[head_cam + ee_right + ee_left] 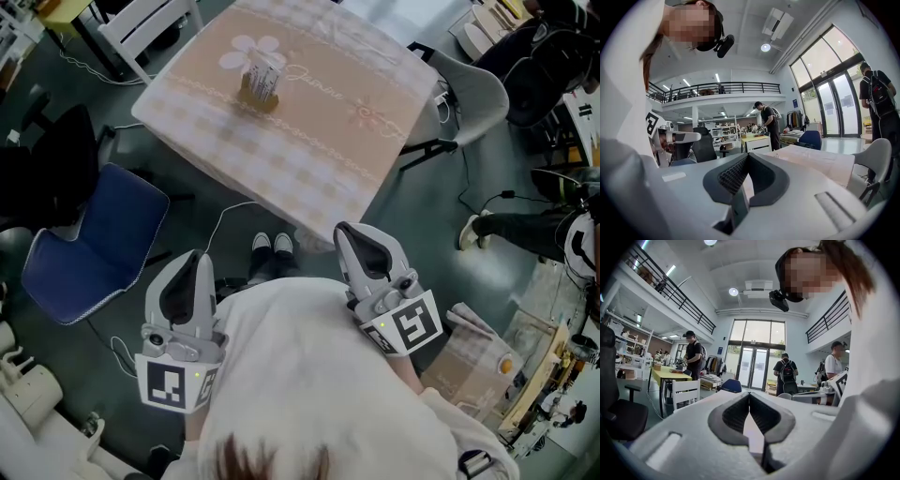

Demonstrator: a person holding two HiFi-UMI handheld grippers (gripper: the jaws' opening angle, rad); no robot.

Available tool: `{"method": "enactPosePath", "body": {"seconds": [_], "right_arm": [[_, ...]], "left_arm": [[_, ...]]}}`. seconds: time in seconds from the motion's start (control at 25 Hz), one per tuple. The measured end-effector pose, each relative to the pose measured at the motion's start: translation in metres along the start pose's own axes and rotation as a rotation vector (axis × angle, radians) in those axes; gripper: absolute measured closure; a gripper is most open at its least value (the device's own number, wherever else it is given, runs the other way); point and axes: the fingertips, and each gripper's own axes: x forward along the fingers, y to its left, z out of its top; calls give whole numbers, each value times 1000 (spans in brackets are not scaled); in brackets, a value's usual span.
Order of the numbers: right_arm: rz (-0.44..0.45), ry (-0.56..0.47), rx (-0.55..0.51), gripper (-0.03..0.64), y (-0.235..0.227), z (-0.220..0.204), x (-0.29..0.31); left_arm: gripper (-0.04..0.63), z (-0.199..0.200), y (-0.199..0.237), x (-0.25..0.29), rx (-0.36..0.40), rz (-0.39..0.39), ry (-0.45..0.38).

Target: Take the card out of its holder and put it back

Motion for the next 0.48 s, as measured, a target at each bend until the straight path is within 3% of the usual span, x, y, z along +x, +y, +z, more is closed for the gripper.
{"method": "enactPosePath", "body": {"seconds": [0.48], "right_arm": [[25,18,-4,618,4,0,8]], "left_arm": [[594,1,4,1,2,3,2]]}}
